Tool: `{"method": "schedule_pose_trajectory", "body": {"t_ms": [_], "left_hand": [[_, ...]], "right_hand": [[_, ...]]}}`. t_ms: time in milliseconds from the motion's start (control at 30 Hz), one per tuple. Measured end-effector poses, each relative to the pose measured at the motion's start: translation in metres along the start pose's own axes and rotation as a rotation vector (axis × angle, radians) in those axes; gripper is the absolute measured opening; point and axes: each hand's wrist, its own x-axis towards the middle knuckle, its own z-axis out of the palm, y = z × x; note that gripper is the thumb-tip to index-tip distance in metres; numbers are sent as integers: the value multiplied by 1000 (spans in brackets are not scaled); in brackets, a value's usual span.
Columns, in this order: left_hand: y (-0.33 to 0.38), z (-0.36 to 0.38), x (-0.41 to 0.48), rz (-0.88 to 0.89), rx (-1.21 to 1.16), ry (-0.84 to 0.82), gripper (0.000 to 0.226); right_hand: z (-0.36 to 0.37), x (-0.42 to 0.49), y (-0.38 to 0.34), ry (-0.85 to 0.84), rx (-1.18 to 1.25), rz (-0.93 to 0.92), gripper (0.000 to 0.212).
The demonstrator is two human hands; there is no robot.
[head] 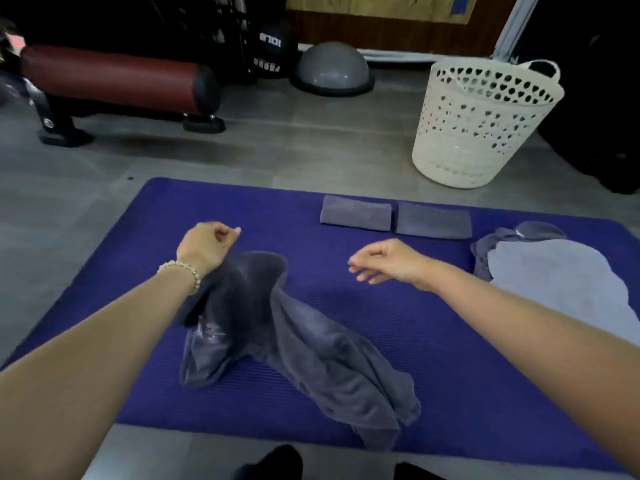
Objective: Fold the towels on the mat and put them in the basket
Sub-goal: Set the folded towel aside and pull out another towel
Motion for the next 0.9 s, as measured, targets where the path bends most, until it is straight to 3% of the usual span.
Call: {"method": "schedule_pose_trajectory", "body": {"t_ms": [200,367,433,567,667,733,800,900], "left_hand": [[-4,155,22,-18,47,-519,38],[-4,250,2,31,213,-906,46],[-8,276,-6,62,288,-946,50],[-14,303,-6,201,434,-826,45],[-11,305,-5,357,575,-801,55],[-12,306,-7,363,504,-825,60],[-14,302,-14,239,323,-924,63],[-6,298,-25,158,69,-963,54]], "right_hand": [[1,62,147,-18,-83,281,22],[24,79,226,-131,-174,410,30],[34,80,242,-155,-165,419,34],[50,78,261,-219,-173,365,37],[57,70,264,-316,-221,291,23],[55,65,263,-290,-17,280,26],[45,61,257,-195,183,284,28],[20,61,236,-14,325,274,29]]}}
